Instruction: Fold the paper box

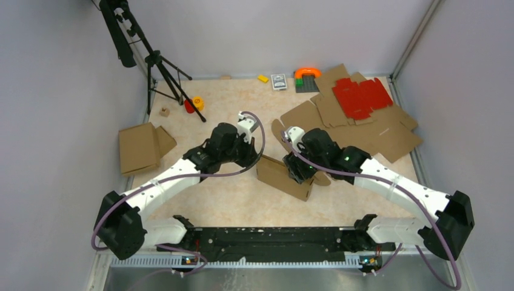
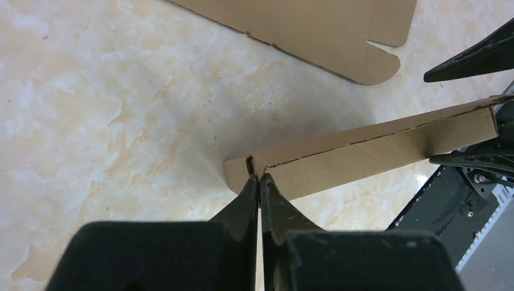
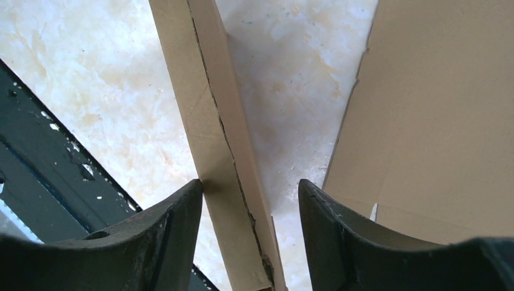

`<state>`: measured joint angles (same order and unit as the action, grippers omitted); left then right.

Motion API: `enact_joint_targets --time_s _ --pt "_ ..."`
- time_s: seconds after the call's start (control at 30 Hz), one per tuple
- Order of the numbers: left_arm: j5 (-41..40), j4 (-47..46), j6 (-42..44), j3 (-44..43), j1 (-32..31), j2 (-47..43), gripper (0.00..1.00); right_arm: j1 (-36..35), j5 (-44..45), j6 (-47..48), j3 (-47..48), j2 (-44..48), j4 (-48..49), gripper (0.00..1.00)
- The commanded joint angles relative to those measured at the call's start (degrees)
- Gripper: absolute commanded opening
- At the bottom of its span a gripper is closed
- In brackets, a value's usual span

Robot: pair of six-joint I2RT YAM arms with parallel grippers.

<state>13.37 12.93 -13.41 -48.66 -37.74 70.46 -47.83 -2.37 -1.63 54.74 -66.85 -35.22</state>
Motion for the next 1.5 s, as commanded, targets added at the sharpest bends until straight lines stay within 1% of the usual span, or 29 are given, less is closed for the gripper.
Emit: enact_joint_targets --time_s 0.0,0.2,0.3,0.53,0.7,0.8,0.9,0.97,1.23,1.33,1.47 --pt "-1.9 3.2 0.0 1.4 -0.7 -1.1 0.0 -0.2 -0.6 0.5 0.4 2.1 2.8 0.59" --pt "-2.1 3.2 -0.5 1.0 -0.8 -0.6 0.0 -0.6 -0.6 0.4 0.9 1.3 4.7 0.62" --pt "-1.8 2.9 -0.8 0.4 -1.4 0.2 0.0 -2.2 0.1 1.2 1.1 1.1 6.9 0.71" --pt "-1.8 2.0 -1.1 0.4 -1.9 1.0 0.0 -6.3 0.4 4.4 2.0 -2.7 11.7 0.71" --pt "-2.0 2.1 -1.2 0.6 -2.0 0.8 0.0 -8.3 1.9 4.8 0.3 -5.1 15.7 0.62" --pt "-2.0 2.2 -1.3 0.6 -2.0 0.9 0.0 -9.0 3.2 5.5 -0.5 -5.7 16.7 0.5" --pt "-1.2 2.8 -2.4 0.0 -2.0 1.3 0.0 -10.0 6.6 6.1 -0.8 -6.2 16.0 0.41" --pt "-0.9 2.8 -3.2 -0.3 -1.9 1.4 0.01 -10.4 7.3 6.1 -1.0 -6.2 15.9 0.37" --pt "-2.2 2.5 -3.7 -0.8 -1.7 -0.1 0.17 -11.2 7.2 6.1 -1.9 -5.8 16.3 0.33" --pt "-3.2 2.5 -3.6 -1.2 -1.7 -0.7 0.2 -11.4 7.4 6.0 -2.0 -5.8 16.4 0.32" --pt "-4.1 2.8 -3.4 -1.7 -1.7 -0.6 0.21 -11.5 7.4 5.9 -2.1 -5.8 16.6 0.3"
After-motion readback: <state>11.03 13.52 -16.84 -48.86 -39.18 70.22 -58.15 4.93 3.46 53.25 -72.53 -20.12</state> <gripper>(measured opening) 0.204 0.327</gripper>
